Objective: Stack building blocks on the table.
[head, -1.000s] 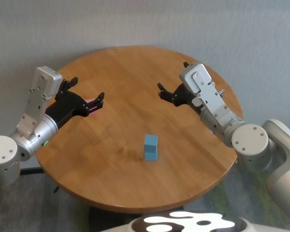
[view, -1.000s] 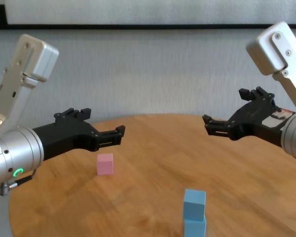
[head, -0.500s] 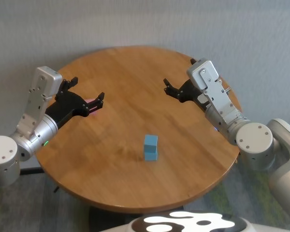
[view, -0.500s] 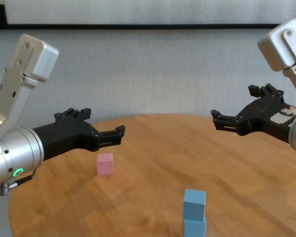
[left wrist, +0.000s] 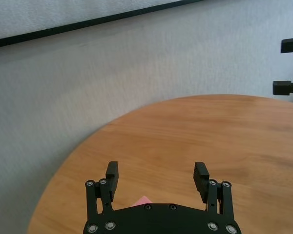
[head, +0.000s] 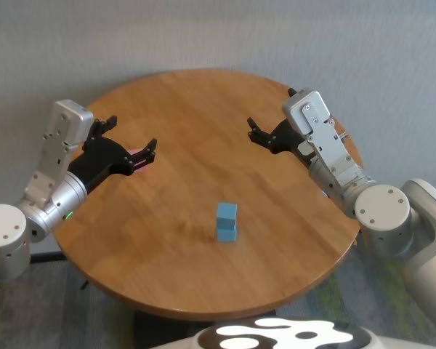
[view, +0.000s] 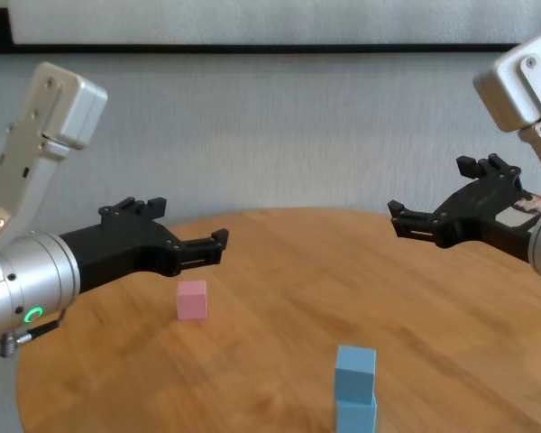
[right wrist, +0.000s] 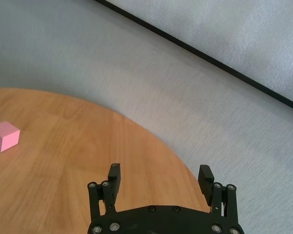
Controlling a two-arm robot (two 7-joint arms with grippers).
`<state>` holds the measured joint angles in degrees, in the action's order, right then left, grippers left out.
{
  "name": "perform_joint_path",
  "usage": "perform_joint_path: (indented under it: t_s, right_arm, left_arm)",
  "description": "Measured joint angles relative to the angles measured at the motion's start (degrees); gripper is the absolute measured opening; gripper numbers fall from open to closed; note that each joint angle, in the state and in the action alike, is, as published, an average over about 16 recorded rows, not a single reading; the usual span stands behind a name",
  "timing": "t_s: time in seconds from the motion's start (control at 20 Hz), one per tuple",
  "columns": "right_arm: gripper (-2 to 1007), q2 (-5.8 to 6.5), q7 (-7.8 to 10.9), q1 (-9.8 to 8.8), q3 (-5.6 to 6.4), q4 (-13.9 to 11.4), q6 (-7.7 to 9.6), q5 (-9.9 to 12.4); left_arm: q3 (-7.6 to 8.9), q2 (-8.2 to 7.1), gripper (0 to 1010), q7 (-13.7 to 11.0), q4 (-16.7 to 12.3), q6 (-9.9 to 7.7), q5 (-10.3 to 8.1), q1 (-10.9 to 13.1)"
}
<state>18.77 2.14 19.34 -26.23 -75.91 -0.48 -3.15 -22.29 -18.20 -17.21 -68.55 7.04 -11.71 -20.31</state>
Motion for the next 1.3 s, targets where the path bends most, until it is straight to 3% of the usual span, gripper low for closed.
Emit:
perform_joint_path:
  t_s: [0.5,1.3]
  right_arm:
    - [1005,0.10,0.02,0.03,-0.12,-0.1,-0.01,0.1]
    - [1005,0.21,0.07,0.03,-0.24,-0.2,0.05,0.2]
  left_arm:
    - [1.82,2.67,1000,2.4,3.2,-4.25,-0.09,-1.4]
    - [2.08,7.41,1000,3.5,12.2,-11.79,2.46,-7.8]
